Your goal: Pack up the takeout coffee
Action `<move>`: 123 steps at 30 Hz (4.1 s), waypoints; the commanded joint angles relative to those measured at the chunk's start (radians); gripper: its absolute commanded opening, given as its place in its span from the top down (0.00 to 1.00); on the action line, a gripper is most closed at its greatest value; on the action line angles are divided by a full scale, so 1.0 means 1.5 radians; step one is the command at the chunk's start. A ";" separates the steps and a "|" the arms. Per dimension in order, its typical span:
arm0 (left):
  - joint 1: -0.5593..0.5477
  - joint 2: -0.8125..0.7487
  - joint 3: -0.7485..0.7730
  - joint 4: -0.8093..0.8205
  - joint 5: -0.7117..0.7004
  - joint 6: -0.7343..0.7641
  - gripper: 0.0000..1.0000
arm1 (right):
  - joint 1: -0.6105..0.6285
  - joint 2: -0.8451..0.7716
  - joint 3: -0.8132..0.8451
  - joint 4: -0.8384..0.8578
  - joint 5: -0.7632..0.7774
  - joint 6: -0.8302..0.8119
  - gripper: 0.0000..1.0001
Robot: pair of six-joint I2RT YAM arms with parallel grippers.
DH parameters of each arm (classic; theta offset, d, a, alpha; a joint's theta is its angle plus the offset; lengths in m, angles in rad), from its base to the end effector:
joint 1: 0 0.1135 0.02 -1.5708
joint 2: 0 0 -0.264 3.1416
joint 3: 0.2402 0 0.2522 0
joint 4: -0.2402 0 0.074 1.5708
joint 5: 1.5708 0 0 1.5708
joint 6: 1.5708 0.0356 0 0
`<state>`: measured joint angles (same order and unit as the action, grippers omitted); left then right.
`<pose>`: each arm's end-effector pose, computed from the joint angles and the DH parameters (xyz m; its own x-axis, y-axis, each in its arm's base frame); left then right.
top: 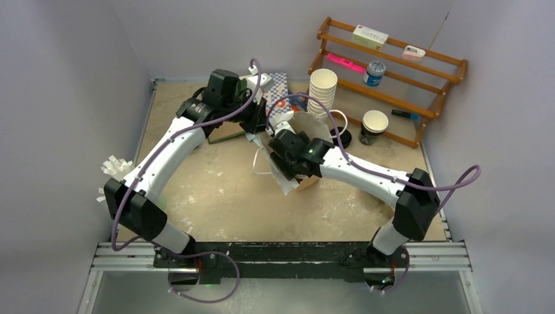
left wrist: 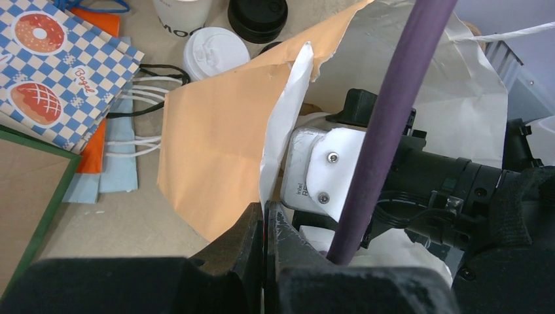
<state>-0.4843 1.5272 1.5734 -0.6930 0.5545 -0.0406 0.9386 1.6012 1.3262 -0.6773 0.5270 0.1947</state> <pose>0.2865 -0.1719 0.3857 -0.5640 0.2578 -0.7845 0.7454 0.5677 -0.3494 0.2158 0.2644 0.2832 -0.5739 -0.5005 -0.6481 -0.4219 0.8591 -0.2899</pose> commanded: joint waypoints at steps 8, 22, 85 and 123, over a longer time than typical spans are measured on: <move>0.004 0.055 0.054 -0.020 -0.013 0.000 1.00 | -0.057 0.076 0.030 -0.054 -0.149 0.013 0.59; 0.022 0.045 0.011 0.077 -0.119 -0.029 0.75 | -0.090 0.154 0.120 -0.144 -0.233 0.028 0.60; 0.022 -0.118 -0.105 0.183 -0.201 -0.025 0.53 | -0.113 0.143 0.344 -0.246 -0.183 0.043 0.02; -0.164 -0.416 -0.392 0.327 -0.324 -0.499 0.40 | -0.175 -0.132 0.254 -0.158 -0.054 0.078 0.20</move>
<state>-0.6861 0.9123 1.0122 -0.2939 0.1699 -0.7357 0.6945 1.4178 1.7752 -1.0134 0.4545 0.2699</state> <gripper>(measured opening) 0.592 0.855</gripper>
